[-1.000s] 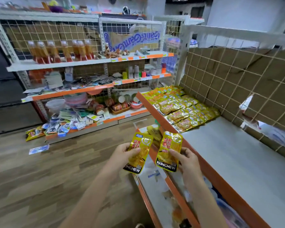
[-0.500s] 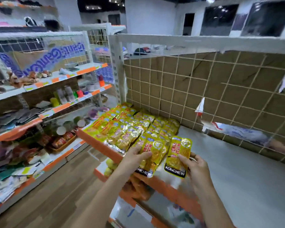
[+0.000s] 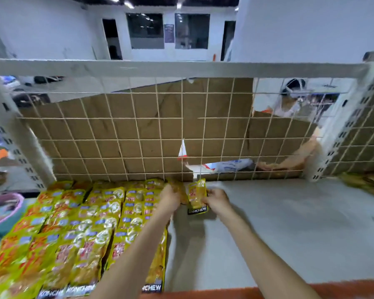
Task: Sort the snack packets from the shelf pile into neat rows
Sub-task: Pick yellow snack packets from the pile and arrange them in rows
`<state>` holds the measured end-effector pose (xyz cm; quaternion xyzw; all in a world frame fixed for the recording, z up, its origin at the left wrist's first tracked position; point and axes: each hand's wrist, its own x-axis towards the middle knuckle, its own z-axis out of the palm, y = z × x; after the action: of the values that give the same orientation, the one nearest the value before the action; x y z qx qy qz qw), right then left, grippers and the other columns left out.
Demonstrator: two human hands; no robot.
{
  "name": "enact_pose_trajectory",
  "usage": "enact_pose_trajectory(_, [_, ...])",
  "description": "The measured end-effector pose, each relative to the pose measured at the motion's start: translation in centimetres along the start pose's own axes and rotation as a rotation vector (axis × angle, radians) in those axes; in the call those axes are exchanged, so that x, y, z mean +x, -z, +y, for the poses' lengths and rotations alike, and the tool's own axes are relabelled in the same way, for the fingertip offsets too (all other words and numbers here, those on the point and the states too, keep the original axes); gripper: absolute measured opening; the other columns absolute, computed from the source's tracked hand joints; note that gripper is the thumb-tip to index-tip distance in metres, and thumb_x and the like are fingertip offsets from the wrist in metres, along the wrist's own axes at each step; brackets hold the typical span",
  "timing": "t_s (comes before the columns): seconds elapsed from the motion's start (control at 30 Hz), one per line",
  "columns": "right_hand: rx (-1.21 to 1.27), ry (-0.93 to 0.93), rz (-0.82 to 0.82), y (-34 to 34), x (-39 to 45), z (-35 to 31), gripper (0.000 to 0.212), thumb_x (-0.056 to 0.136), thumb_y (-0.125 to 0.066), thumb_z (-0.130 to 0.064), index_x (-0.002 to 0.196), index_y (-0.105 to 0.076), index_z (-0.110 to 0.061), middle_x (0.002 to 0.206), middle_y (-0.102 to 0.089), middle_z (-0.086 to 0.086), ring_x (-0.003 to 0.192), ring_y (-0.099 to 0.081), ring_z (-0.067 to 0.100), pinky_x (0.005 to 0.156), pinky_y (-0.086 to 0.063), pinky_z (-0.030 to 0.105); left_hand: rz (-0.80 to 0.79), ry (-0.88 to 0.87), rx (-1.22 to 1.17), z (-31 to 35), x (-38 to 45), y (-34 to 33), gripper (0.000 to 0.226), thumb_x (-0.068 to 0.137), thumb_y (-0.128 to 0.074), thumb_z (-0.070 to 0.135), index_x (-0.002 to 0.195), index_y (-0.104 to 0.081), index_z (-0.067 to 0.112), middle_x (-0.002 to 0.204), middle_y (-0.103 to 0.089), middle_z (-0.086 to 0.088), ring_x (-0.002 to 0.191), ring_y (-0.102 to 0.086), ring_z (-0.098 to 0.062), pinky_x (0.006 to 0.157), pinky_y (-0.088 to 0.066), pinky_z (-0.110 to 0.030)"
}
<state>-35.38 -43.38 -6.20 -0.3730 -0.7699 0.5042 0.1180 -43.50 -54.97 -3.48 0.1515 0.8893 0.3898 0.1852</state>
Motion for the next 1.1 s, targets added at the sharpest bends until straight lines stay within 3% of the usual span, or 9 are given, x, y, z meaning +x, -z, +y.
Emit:
enact_pose_trajectory(0.07, [-0.063, 0.028, 0.015, -0.7, 0.5, -0.2, 0.029, 0.076, -0.065, -0.002, 0.103, -0.069, -0.012, 0.103, -0.071, 0.008, 0.099, -0.064, 0.024, 0.076, -0.045, 0.027, 0.008, -0.003, 0.19, -0.2, 0.3, -0.3, 0.036, 0.093, -0.047, 0.01, 0.126, -0.045, -0.004, 0.128, -0.05, -0.019, 0.119, -0.047, -0.032, 0.09, -0.034, -0.029])
enact_pose_trajectory(0.17, [-0.274, 0.141, 0.029, -1.5, 0.8, 0.1, 0.038, 0.078, -0.063, -0.008, 0.115, -0.063, -0.015, 0.112, -0.067, 0.011, 0.104, -0.062, 0.029, 0.08, -0.046, 0.03, 0.016, -0.041, 0.459, -1.0, 0.7, -0.4, 0.062, 0.091, -0.053, 0.02, 0.142, -0.027, -0.003, 0.147, -0.024, -0.024, 0.137, -0.024, -0.035, 0.11, -0.019, -0.031])
enact_pose_trajectory(0.27, [-0.525, 0.222, -0.04, -2.0, 0.6, 0.6, 0.05, 0.086, -0.061, -0.019, 0.135, -0.051, -0.017, 0.14, -0.046, 0.01, 0.125, -0.045, 0.029, 0.1, -0.035, 0.028, 0.037, -0.292, 0.703, -2.6, 0.9, -0.2, 0.063, 0.092, -0.05, 0.029, 0.144, -0.024, 0.006, 0.147, -0.021, -0.023, 0.138, -0.017, -0.037, 0.113, -0.013, -0.038])
enact_pose_trajectory(0.37, [-0.733, 0.291, -0.048, -1.7, 0.1, 0.8, 0.052, 0.093, -0.053, -0.036, 0.142, -0.04, -0.028, 0.154, -0.025, 0.0, 0.134, -0.031, 0.027, 0.106, -0.03, 0.03, -0.016, -0.507, 0.734, -4.0, 1.8, 0.0, 0.059, 0.095, -0.044, 0.036, 0.147, -0.022, 0.021, 0.154, -0.014, -0.013, 0.141, -0.011, -0.032, 0.115, -0.008, -0.038])
enact_pose_trajectory(0.43, [-0.787, 0.316, -0.079, -1.4, 0.2, 1.0, 0.052, 0.095, -0.048, -0.04, 0.145, -0.035, -0.031, 0.158, -0.016, -0.004, 0.14, -0.024, 0.023, 0.109, -0.028, 0.032, -0.101, -0.536, 0.767, -4.8, 2.7, -0.1, 0.056, 0.097, -0.038, 0.039, 0.148, -0.021, 0.022, 0.157, -0.012, -0.007, 0.145, -0.005, -0.027, 0.116, 0.0, -0.039])
enact_pose_trajectory(0.67, [-0.76, 0.37, -0.179, -1.4, 0.7, 1.7, 0.052, 0.1, -0.039, -0.036, 0.15, -0.023, -0.029, 0.159, -0.015, -0.006, 0.144, -0.018, 0.02, 0.116, -0.02, 0.033, -0.142, -0.589, 0.824, -5.6, 3.6, 1.1, 0.056, 0.099, -0.033, 0.045, 0.149, -0.017, 0.025, 0.158, -0.009, -0.003, 0.146, -0.003, -0.022, 0.116, 0.006, -0.037])
enact_pose_trajectory(1.1, [-0.842, 0.394, -0.019, -2.8, 0.0, 2.1, 0.047, 0.103, -0.026, -0.037, 0.149, -0.02, -0.03, 0.159, -0.014, -0.008, 0.143, -0.017, 0.018, 0.113, -0.02, 0.032, -0.181, -0.595, 0.771, -5.8, 3.8, 1.4, 0.055, 0.1, -0.034, 0.041, 0.15, -0.017, 0.024, 0.158, -0.009, 0.0, 0.146, -0.003, -0.021, 0.116, 0.002, -0.036])
